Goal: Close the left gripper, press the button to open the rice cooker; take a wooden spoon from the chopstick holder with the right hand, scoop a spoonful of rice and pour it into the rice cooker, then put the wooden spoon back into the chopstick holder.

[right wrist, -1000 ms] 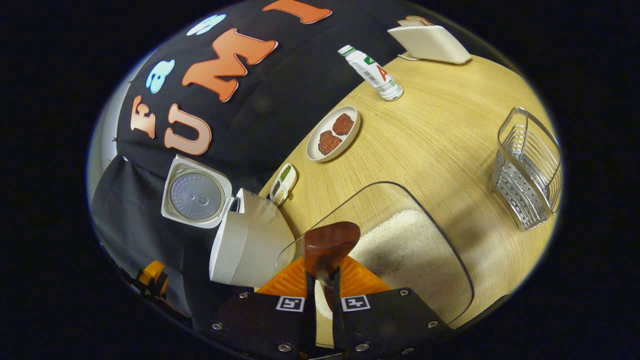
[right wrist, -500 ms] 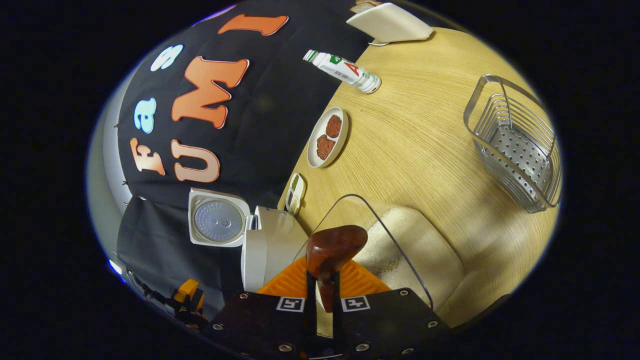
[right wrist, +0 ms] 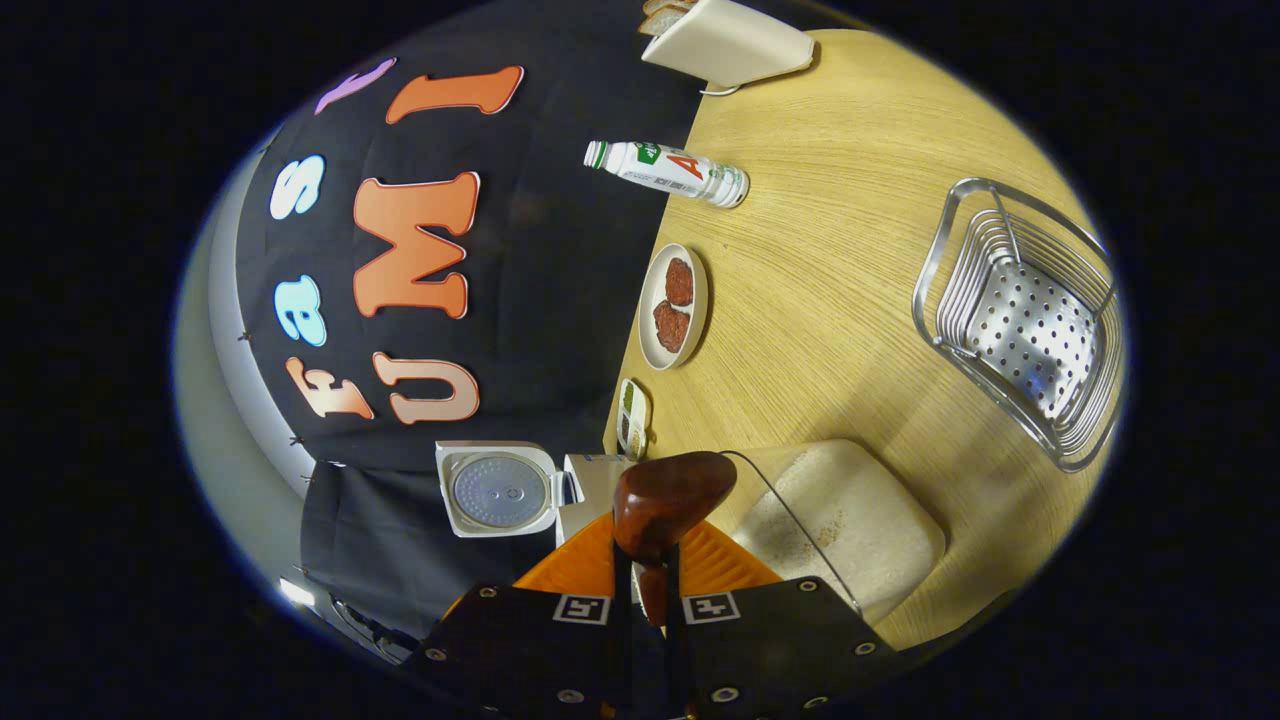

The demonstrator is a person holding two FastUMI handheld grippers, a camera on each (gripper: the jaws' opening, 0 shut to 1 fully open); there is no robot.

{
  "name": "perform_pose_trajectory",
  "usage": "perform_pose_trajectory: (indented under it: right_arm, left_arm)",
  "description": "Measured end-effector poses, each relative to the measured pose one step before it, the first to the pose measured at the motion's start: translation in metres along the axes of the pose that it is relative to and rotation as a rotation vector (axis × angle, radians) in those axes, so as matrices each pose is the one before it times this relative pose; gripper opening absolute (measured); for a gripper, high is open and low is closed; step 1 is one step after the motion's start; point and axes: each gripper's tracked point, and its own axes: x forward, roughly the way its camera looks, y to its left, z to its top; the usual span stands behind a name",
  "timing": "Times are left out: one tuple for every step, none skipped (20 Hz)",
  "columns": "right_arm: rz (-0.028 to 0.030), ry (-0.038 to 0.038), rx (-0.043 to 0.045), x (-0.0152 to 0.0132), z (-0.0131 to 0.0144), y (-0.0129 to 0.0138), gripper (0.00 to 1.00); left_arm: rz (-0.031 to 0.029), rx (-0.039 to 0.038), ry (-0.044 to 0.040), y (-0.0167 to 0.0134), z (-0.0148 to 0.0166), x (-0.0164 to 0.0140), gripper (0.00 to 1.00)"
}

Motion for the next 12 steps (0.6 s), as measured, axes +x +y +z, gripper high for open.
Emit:
perform_pose_trajectory:
  right_arm:
    - [0.0119, 0.00549, 0.00694, -0.00004, 0.00071, 0.00652, 0.13]
    - [0.01336, 0.00035, 0.01079, -0.00176, 0.00103, 0.00671, 0.12]
    - [0.01043, 0.00239, 0.01455, -0.00007, 0.00042, 0.00686, 0.12]
    - [0.01254, 0.00309, 0.0174, 0.00225, 0.00006, 0.00744, 0.12]
    - [0.01318, 0.00345, 0.01273, 0.00164, -0.00027, 0.00771, 0.12]
    - [0.01145, 0.0055, 0.01157, 0.00217, -0.00098, 0.007, 0.12]
    - [0.00888, 0.00573, 0.00268, 0.00439, -0.0027, 0.00833, 0.12]
    - [0.00919, 0.00653, -0.00112, 0.00382, -0.00318, 0.0082, 0.12]
    - [0.00863, 0.00779, -0.00533, 0.00581, -0.00322, 0.00757, 0.12]
    - [0.01025, 0.01125, -0.00136, 0.00496, -0.00664, 0.00904, 0.12]
    - [0.01006, 0.01212, -0.00397, 0.00704, -0.00459, 0.0082, 0.12]
    - [0.0098, 0.0132, -0.00194, 0.00812, -0.00479, 0.00956, 0.12]
  left_arm:
    - [0.00002, -0.00267, -0.00093, -0.00066, -0.00011, -0.0009, 0.87]
    - [0.00173, -0.00176, -0.00112, 0.00019, -0.00009, -0.0004, 0.87]
    - [0.00308, -0.0023, -0.00048, 0.0004, -0.00056, -0.00063, 0.87]
    - [0.00205, -0.00485, -0.00141, 0.00177, 0.00068, -0.00078, 0.87]
    - [0.00243, -0.00509, -0.00054, 0.0018, -0.00042, -0.00137, 0.88]
    - [0.00532, -0.00467, -0.00082, -0.00119, 0.00096, -0.00022, 0.88]
    - [0.0047, -0.00324, -0.0018, 0.00331, -0.00085, -0.00107, 0.87]
    - [0.0082, -0.00211, -0.00199, 0.00435, -0.00066, 0.0007, 0.87]
    - [0.00853, -0.0026, -0.00198, 0.00554, -0.00116, -0.00074, 0.87]
    - [0.01095, -0.0043, -0.00231, 0.00654, 0.00005, -0.00088, 0.87]
    - [0.00902, -0.00586, -0.00072, 0.01105, -0.00188, 0.00002, 0.87]
    - [0.00928, -0.00786, -0.00028, 0.0064, -0.00096, -0.00033, 0.87]
